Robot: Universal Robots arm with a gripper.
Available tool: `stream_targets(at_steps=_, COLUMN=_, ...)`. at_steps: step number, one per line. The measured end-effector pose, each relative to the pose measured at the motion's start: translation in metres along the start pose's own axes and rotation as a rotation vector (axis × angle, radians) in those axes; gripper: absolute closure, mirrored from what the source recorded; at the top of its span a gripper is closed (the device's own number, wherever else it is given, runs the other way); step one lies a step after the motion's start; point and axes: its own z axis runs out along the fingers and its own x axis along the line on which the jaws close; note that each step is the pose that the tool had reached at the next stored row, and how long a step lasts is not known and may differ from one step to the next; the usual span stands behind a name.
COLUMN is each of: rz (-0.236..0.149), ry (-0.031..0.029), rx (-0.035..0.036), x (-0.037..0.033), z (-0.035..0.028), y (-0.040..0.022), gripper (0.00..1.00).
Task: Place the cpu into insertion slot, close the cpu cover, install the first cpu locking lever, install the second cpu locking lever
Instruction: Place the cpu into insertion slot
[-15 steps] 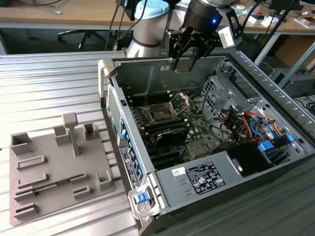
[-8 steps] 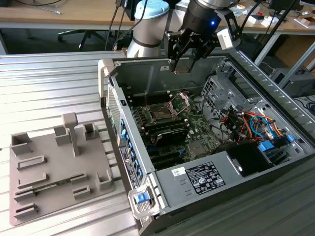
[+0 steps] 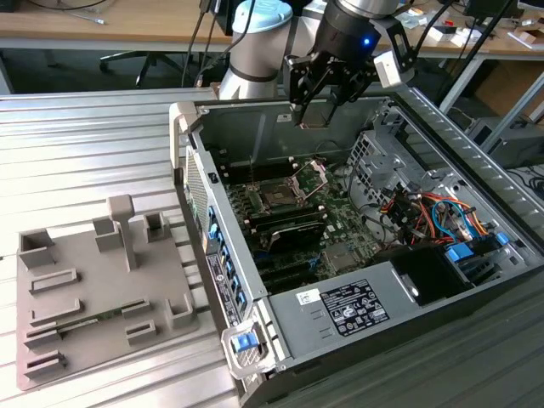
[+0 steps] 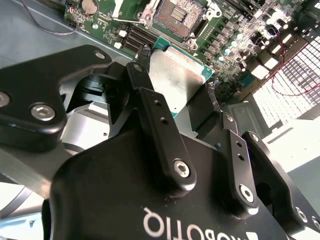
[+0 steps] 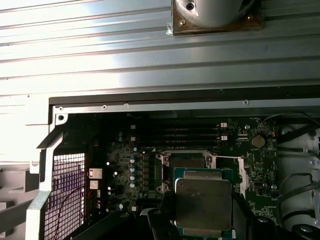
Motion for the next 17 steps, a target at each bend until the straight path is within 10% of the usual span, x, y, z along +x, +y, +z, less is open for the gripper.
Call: stream_targets(at_steps=17, rz=0.0, ry=0.0, rx=0.0, x=-0.0001, z=0.0045, y=-0.0004, gripper=0.45)
